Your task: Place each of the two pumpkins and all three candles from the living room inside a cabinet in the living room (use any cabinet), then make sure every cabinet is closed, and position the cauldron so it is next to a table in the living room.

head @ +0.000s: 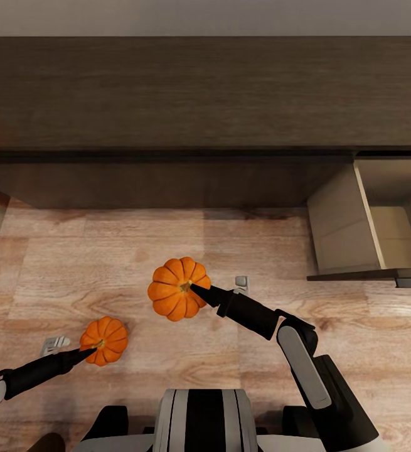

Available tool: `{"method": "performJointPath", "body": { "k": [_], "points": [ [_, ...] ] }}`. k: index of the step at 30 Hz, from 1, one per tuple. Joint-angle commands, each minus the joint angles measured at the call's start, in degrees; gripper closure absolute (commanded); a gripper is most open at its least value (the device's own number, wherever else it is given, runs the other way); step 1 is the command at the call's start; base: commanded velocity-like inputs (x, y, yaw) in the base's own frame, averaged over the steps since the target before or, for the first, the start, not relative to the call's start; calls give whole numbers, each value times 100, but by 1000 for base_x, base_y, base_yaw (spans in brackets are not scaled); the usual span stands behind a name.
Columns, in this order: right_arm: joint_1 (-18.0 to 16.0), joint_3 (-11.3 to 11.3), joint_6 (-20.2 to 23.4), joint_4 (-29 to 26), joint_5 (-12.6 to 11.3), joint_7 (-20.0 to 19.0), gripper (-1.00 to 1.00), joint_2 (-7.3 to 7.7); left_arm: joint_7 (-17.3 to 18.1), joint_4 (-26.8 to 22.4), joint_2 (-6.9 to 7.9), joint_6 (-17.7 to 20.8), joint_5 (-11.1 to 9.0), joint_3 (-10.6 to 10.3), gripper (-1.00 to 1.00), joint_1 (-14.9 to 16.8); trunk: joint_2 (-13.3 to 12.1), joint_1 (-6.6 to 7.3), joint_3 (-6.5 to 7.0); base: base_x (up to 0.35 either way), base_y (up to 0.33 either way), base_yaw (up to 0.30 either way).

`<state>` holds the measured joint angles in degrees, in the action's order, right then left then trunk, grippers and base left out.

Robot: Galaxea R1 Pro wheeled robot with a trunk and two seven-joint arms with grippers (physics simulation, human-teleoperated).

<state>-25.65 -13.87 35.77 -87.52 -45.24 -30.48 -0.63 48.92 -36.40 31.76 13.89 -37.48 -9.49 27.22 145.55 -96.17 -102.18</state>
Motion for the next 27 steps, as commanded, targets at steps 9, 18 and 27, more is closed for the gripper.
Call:
{"method": "performJointPath", "body": {
  "k": [9, 18, 27],
  "points": [
    [-2, 1, 44, -2, -46, -1, 100, -2, 5, 1, 6, 44, -49, -26, 100, 2, 1, 1, -3, 0, 0, 0],
    [-2, -2, 44, -2, -46, 2, 100, 0, 11, 1, 6, 44, -49, -26, 100, 2, 1, 1, -3, 0, 0, 0],
    [-2, -2, 44, 3, -46, 7, 100, 2, 12, 1, 6, 44, -49, -26, 100, 2, -4, 11, 86, 0, 0, 0]
  ]
}}
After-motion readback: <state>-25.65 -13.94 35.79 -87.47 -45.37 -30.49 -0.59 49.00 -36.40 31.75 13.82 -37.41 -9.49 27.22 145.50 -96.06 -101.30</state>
